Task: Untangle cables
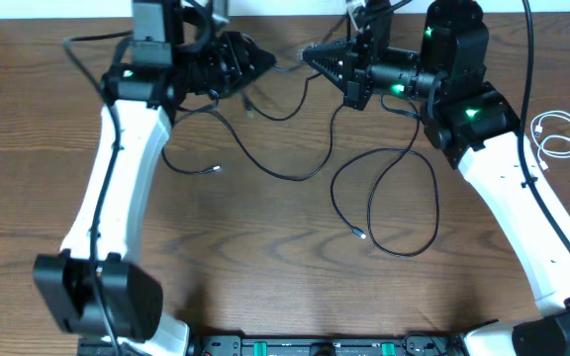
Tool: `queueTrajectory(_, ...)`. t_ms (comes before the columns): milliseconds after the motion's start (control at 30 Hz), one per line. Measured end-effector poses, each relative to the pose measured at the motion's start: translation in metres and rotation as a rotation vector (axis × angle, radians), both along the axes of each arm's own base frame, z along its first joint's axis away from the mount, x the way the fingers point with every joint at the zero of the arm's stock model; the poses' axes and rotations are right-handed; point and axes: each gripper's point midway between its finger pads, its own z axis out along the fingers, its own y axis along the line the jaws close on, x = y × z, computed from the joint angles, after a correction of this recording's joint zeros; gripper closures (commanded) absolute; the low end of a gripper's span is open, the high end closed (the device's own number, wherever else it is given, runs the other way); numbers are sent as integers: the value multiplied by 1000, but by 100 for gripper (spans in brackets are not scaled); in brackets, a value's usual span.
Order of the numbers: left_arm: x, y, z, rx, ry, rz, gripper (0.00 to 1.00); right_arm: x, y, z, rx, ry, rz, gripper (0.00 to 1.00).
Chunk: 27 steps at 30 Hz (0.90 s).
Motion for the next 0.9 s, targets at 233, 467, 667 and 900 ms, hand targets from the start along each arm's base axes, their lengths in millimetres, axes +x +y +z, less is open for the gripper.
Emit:
queueTrajectory(233, -16, -19, 5, -119, 42, -137, 93, 13, -7, -6, -28, 9, -89, 99)
queueTrajectory(467, -28, -34, 9, -154, 56, -201, 93, 24, -16, -20, -72, 46, -176, 98)
queueTrajectory(667, -40, -53, 12, -167, 57, -260, 93, 28, -21, -45, -129, 118, -209, 89)
queueTrajectory(900, -41, -53, 13, -171, 57, -265, 93, 20, -26, -68, -215, 162, -198, 91)
